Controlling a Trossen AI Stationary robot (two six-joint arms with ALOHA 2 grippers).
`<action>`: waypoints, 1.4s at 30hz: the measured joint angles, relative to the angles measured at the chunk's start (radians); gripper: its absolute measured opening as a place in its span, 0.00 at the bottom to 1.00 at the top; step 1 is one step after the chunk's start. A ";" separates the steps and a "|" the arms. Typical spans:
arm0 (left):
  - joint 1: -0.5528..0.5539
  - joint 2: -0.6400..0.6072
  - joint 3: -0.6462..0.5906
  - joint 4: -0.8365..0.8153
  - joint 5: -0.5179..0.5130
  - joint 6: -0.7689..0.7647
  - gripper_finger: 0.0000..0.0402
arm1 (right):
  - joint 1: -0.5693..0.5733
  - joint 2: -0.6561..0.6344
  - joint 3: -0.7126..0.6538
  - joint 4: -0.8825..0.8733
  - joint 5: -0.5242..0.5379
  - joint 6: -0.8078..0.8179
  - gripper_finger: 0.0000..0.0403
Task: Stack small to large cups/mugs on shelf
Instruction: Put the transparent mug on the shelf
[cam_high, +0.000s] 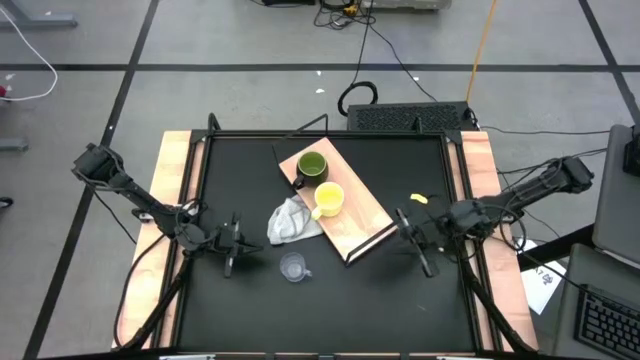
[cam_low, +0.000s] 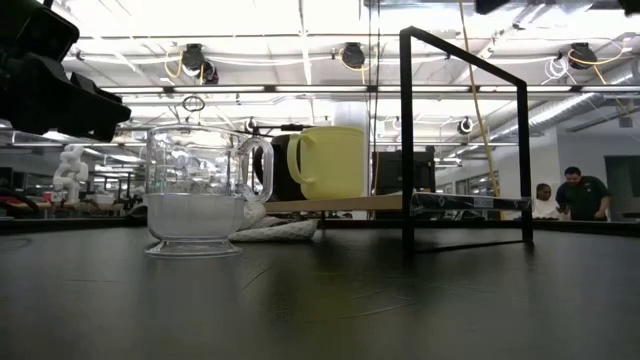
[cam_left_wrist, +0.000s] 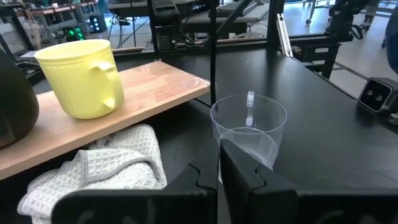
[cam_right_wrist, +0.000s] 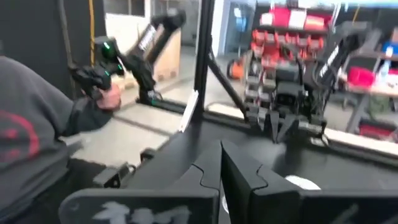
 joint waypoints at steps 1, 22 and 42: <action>0.000 0.000 0.000 0.000 0.000 0.000 0.05 | -0.006 0.030 0.036 -0.033 0.000 0.004 0.00; 0.000 0.000 0.000 -0.001 0.000 0.061 0.05 | -0.204 0.406 0.432 -0.133 -0.304 0.259 0.00; 0.000 0.000 0.000 0.000 -0.001 0.066 0.05 | -0.240 0.715 0.759 -0.315 -0.404 0.239 0.00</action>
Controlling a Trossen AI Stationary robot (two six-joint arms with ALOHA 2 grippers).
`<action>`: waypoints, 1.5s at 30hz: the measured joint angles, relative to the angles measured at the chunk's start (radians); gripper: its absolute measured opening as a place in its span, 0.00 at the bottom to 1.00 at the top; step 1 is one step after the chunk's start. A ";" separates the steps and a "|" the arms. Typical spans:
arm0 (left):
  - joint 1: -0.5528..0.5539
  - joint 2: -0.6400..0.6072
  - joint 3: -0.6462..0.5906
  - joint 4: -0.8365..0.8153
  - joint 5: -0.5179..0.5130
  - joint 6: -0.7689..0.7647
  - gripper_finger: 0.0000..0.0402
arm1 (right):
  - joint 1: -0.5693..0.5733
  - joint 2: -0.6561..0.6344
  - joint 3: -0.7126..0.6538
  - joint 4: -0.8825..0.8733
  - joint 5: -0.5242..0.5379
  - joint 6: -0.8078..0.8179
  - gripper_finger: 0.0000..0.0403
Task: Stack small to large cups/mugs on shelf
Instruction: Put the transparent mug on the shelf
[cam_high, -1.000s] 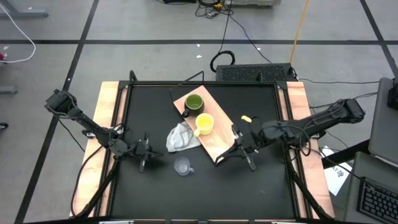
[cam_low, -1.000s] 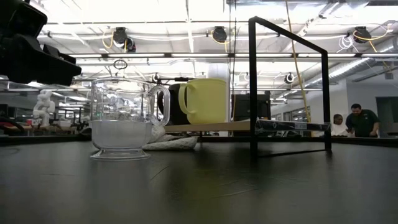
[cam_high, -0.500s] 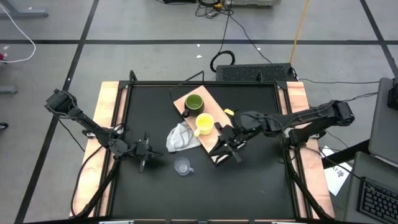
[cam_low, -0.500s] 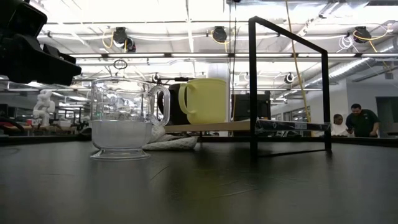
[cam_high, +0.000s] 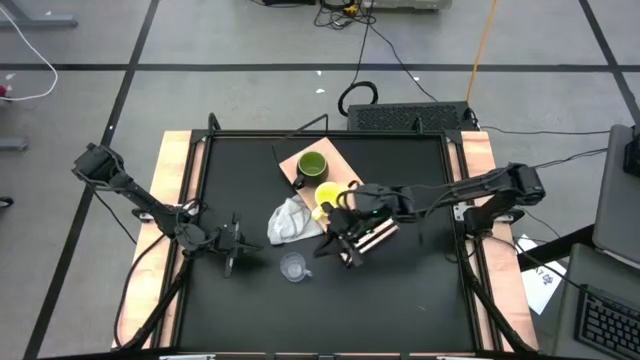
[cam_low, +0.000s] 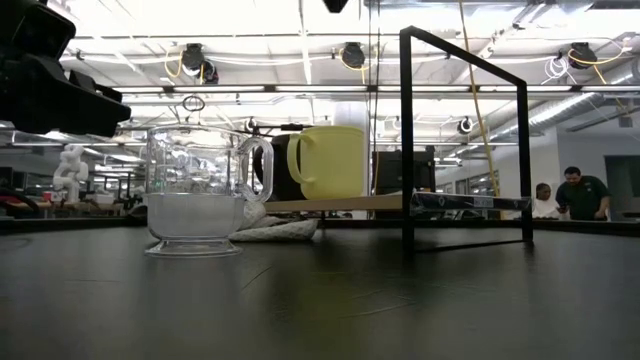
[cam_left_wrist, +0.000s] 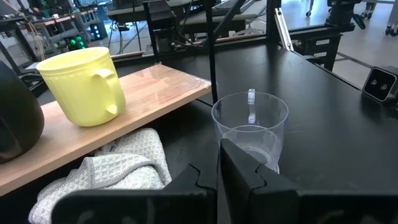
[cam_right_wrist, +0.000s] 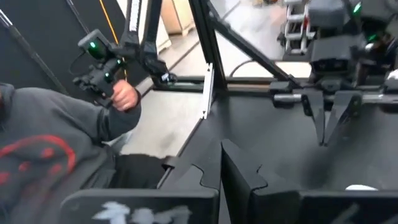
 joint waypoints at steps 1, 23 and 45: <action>0.000 0.000 0.000 0.000 0.000 0.000 0.05 | 0.000 0.021 0.021 -0.013 -0.001 0.000 0.00; 0.000 0.000 0.000 -0.055 0.000 -0.009 0.05 | 0.005 0.323 0.355 -0.514 -0.085 -0.438 0.00; 0.001 0.000 0.000 -0.063 0.000 -0.015 0.05 | 0.019 0.420 0.356 -0.424 0.217 -0.592 0.14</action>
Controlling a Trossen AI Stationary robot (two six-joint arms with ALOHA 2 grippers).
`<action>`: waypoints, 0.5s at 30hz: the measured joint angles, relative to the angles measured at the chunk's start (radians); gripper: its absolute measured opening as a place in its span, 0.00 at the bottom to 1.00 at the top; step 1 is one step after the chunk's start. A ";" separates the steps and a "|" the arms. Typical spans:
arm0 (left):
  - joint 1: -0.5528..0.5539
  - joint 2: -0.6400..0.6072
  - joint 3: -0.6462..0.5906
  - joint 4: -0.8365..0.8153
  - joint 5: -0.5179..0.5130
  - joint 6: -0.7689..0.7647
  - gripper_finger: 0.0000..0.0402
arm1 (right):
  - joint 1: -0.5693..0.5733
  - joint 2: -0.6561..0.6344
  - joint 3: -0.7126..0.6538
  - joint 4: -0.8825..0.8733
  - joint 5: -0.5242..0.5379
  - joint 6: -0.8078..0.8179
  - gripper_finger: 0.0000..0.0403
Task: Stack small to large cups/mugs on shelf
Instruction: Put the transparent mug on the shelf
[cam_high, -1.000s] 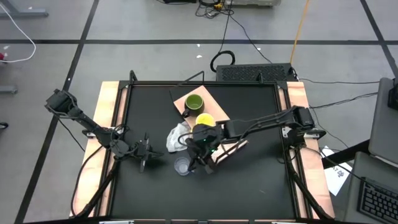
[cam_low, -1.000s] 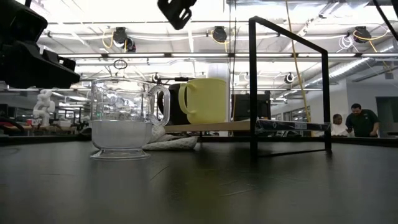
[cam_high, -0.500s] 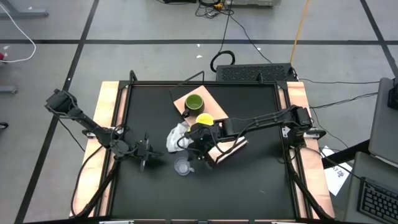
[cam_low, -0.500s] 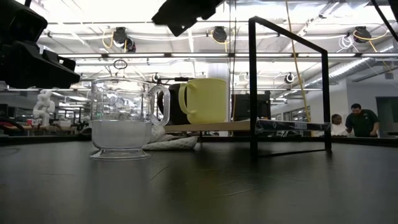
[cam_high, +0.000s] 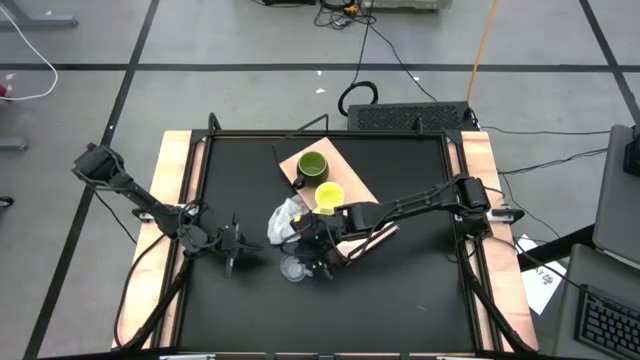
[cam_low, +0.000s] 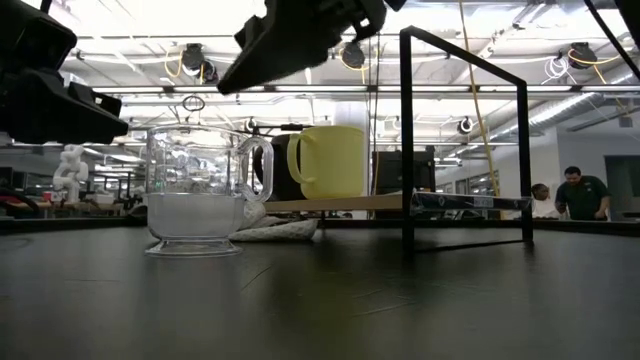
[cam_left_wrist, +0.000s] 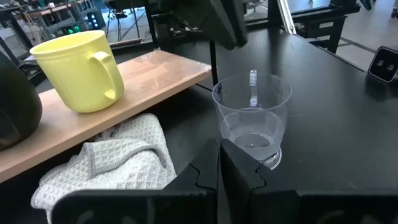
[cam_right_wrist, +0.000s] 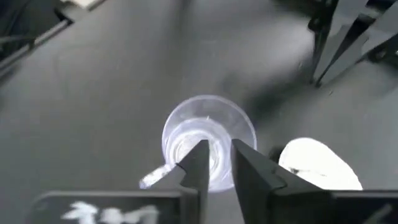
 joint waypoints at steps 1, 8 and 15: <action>0.000 0.000 0.000 -0.004 0.000 0.000 0.05 | 0.003 -0.001 0.000 0.013 0.001 0.011 0.17; 0.000 0.000 0.000 -0.007 0.000 0.005 0.05 | 0.012 -0.001 0.000 0.058 0.000 0.038 0.32; 0.000 0.000 0.000 -0.008 0.000 0.004 0.05 | 0.012 -0.001 0.000 0.059 0.000 0.039 0.41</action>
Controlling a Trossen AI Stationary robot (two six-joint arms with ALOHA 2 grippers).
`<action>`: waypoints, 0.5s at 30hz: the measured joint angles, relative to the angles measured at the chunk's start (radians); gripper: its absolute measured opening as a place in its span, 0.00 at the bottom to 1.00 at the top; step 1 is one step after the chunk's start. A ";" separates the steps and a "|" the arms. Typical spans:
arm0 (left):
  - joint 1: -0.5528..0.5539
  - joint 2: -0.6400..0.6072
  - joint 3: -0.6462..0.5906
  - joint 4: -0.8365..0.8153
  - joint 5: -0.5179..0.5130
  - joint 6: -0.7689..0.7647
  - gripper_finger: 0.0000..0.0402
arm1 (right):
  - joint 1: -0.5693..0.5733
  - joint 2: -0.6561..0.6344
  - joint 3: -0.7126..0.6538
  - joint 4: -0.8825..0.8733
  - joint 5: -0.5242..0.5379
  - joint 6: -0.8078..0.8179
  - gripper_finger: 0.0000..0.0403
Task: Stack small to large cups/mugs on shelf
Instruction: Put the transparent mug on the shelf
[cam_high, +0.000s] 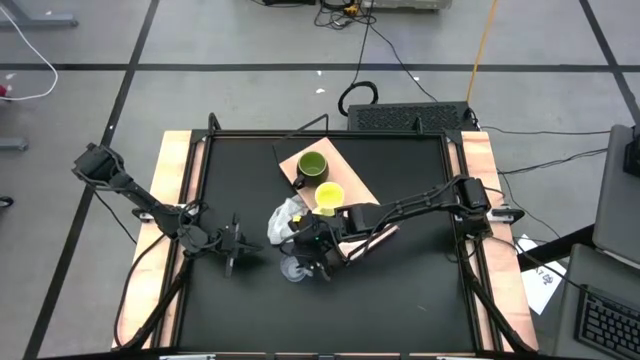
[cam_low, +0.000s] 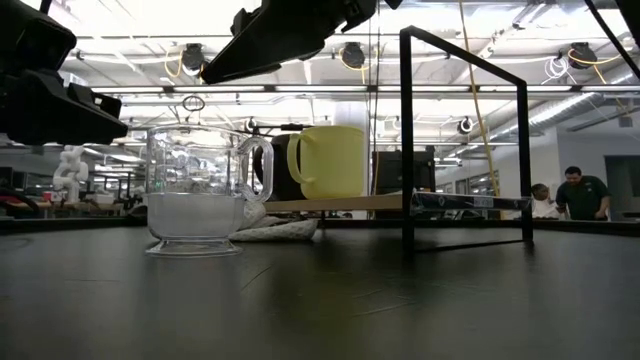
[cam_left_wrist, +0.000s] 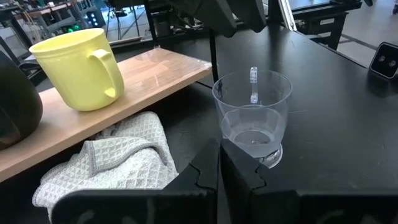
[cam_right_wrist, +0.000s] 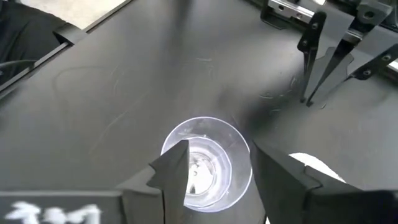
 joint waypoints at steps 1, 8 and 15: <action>0.000 0.000 0.000 0.000 0.000 0.000 0.05 | 0.000 0.000 0.000 0.003 0.000 0.000 0.41; 0.000 0.000 0.000 0.000 0.000 -0.007 0.05 | -0.008 0.027 -0.002 0.029 0.029 -0.064 0.41; 0.000 0.000 0.000 -0.006 0.007 -0.027 0.05 | -0.044 0.046 -0.003 0.001 0.058 -0.006 0.41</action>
